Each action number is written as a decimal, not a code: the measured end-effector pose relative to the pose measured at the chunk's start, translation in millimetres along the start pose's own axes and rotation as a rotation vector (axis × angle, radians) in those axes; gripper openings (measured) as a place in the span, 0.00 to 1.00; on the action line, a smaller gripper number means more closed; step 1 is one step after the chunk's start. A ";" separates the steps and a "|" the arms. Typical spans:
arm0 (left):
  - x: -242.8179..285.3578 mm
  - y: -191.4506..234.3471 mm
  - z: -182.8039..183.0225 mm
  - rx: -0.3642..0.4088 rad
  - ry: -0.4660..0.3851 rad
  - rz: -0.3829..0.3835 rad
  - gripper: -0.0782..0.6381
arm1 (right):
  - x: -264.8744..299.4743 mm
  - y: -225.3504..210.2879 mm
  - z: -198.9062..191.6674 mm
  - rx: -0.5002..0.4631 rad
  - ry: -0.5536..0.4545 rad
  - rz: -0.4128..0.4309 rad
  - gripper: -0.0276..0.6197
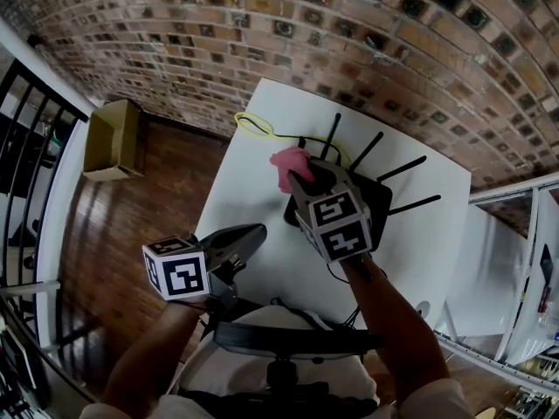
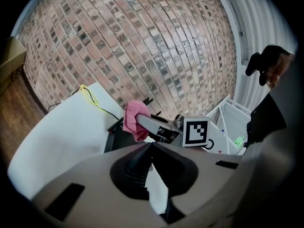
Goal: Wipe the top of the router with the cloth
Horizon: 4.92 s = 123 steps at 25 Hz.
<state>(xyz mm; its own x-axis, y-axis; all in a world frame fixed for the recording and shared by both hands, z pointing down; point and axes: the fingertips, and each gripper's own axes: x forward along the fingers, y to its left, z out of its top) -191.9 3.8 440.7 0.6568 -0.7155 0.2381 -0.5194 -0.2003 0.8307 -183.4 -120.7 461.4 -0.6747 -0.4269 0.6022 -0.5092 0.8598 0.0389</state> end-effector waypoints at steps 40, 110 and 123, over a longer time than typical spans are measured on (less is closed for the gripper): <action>-1.9 -4.0 9.3 0.035 0.053 -0.035 0.14 | -42.2 -18.3 73.1 0.249 -0.191 -0.009 0.26; 13.2 25.3 26.7 0.006 0.194 -0.131 0.14 | -2.4 -80.4 -24.7 0.621 -0.067 -0.200 0.26; 22.9 17.2 10.6 0.027 0.237 -0.166 0.14 | -75.2 -123.5 40.8 0.573 -0.278 -0.325 0.26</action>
<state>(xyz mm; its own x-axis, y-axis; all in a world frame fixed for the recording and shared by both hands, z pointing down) -191.6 -23.1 455.1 0.8418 -0.4959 0.2132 -0.4064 -0.3221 0.8551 -91.5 -206.2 378.8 -0.5134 -0.7580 0.4024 -0.8569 0.4270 -0.2889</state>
